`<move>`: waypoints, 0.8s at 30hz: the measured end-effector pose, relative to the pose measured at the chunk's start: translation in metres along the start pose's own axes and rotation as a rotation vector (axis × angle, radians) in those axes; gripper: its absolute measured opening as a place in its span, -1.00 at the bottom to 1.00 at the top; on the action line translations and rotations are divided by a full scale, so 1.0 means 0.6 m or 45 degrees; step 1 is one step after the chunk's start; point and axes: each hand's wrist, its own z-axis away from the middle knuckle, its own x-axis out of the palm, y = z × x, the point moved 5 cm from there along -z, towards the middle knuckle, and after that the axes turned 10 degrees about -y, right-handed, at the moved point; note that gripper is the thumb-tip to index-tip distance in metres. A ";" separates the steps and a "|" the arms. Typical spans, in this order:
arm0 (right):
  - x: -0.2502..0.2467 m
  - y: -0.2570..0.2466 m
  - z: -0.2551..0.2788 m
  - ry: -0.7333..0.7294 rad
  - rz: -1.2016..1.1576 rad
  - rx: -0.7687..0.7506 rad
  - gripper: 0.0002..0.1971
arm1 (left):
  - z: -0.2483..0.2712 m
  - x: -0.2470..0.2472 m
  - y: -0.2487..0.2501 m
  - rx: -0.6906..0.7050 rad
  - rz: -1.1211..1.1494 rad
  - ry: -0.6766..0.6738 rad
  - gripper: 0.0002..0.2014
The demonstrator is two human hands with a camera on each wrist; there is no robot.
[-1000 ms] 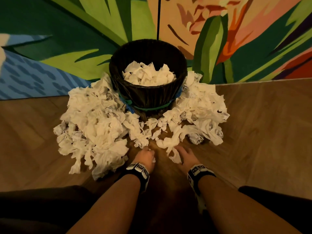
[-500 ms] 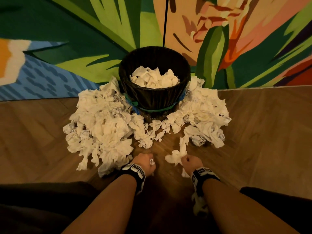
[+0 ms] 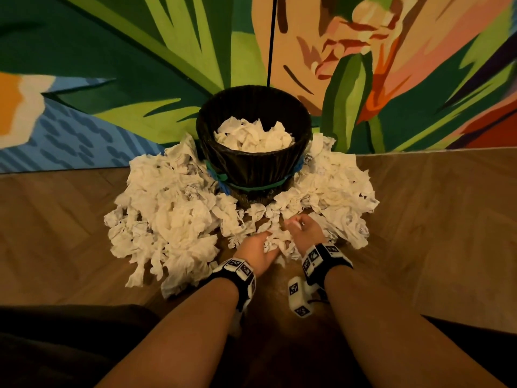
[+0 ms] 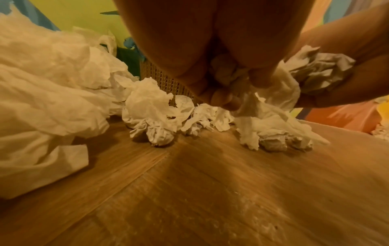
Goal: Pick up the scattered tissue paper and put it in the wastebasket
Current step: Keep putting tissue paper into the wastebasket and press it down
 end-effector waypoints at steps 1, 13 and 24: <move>-0.006 0.002 0.001 0.035 0.007 0.011 -0.82 | -0.001 -0.005 -0.006 -0.070 -0.017 0.020 -0.53; -0.054 0.065 0.000 -0.001 0.052 0.401 -0.70 | 0.010 -0.040 -0.052 -0.313 0.091 0.196 -0.49; -0.039 0.068 -0.008 -0.150 -0.831 0.694 -0.32 | -0.007 -0.036 -0.016 -0.173 0.671 0.132 -0.57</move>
